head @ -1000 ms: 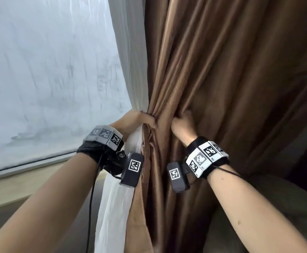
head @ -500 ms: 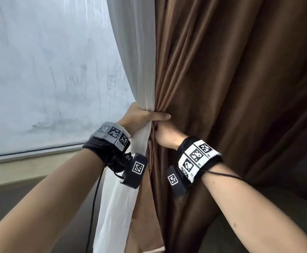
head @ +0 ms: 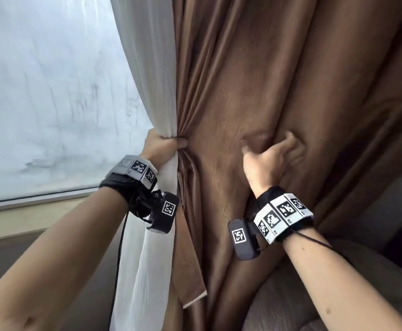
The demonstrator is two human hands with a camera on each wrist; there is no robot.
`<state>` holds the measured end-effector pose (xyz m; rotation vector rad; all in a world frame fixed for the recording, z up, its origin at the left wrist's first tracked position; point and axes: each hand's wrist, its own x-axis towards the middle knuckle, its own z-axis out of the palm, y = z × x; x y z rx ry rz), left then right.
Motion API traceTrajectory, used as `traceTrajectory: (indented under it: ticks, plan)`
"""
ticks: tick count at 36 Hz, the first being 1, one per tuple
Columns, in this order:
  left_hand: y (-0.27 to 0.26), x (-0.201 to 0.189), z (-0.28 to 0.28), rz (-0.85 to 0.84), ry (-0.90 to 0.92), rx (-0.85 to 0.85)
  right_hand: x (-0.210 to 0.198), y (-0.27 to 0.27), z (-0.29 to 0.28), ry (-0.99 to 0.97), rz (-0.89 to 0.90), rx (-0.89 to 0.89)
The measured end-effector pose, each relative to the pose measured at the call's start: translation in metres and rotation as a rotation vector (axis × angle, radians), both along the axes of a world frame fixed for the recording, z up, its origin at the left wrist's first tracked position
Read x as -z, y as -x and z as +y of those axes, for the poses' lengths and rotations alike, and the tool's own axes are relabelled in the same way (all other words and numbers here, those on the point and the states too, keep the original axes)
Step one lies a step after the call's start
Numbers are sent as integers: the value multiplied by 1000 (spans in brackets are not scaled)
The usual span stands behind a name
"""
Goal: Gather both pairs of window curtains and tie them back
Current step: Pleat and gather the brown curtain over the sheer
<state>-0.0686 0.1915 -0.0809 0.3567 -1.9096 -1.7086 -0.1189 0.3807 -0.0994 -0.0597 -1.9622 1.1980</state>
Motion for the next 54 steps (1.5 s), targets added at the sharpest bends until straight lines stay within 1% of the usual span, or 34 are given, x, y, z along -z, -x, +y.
traceTrajectory:
  ticks: [1, 4, 6, 8, 11, 14, 17, 19, 21, 25, 27, 31, 33, 34, 36, 37, 39, 40, 42, 44, 45, 47, 48, 49, 51, 53, 54]
  plan:
    - [0, 1, 0, 4, -5, 5, 2, 2, 0, 16, -49, -46]
    - [-2, 1, 0, 8, -10, 57, 6, 4, -2, 32, -205, -270]
    - [-7, 0, 1, 10, -17, 110, 7, 3, -6, -19, -300, -352]
    - [-12, -1, 3, 1, -16, 154, 8, -1, -15, -80, -336, -417]
    - [-20, -2, 5, 11, 0, 206, 9, -7, -36, -180, -339, -472]
    - [-26, -3, 7, 21, 19, 251, 8, -17, -63, -216, -293, -525]
    - [-31, -3, 5, 25, 20, 309, 5, -20, -78, -193, -254, -539]
    - [-35, -3, 2, 8, 16, 357, 4, -18, -79, -178, -263, -548]
    - [-40, -4, 0, -25, 18, 398, 2, -18, -76, -128, -308, -575]
    - [-46, -8, -2, -115, -43, 499, 2, -16, -77, -54, -357, -624]
    - [-45, -8, 0, -107, -30, 513, 2, -17, -78, -86, -372, -656]
    - [-41, -7, 1, -96, -9, 494, -9, -39, -70, -153, -349, -811]
    - [-36, -4, 1, -91, 1, 464, -15, -51, -60, -198, -385, -918]
    - [-34, -3, 2, -81, 21, 442, -18, -58, -55, -252, -421, -955]
    - [-32, -2, 5, -51, 78, 401, -25, -69, -46, -349, -476, -995]
    - [-33, -1, 6, -40, 111, 395, -27, -72, -43, -365, -496, -996]
    - [-33, 1, 7, -21, 142, 413, -25, -72, -40, -332, -539, -993]
    - [-34, 2, 6, -11, 135, 433, -23, -73, -41, -295, -574, -1022]
    - [-36, 3, 6, -10, 140, 461, -14, -68, -47, -166, -625, -1142]
    - [-39, 2, 3, -58, 274, 490, -12, -72, -49, -45, -654, -1268]
    - [-41, -1, 2, -104, 350, 497, -12, -73, -50, -13, -648, -1291]
    - [-42, -2, 0, -217, 499, 469, -10, -66, -56, -34, -550, -1250]
    - [-41, -3, -2, -247, 554, 447, -11, -66, -60, -93, -497, -1257]
    - [-40, -5, -1, -282, 557, 415, -9, -65, -67, -139, -491, -1262]
    - [-40, -9, 4, -311, 481, 353, 3, -51, -79, -173, -469, -1229]
    - [-36, -10, 5, -335, 477, 346, 8, -45, -85, -137, -395, -1115]
    - [-34, -12, 6, -351, 488, 353, 11, -44, -86, -130, -321, -1039]
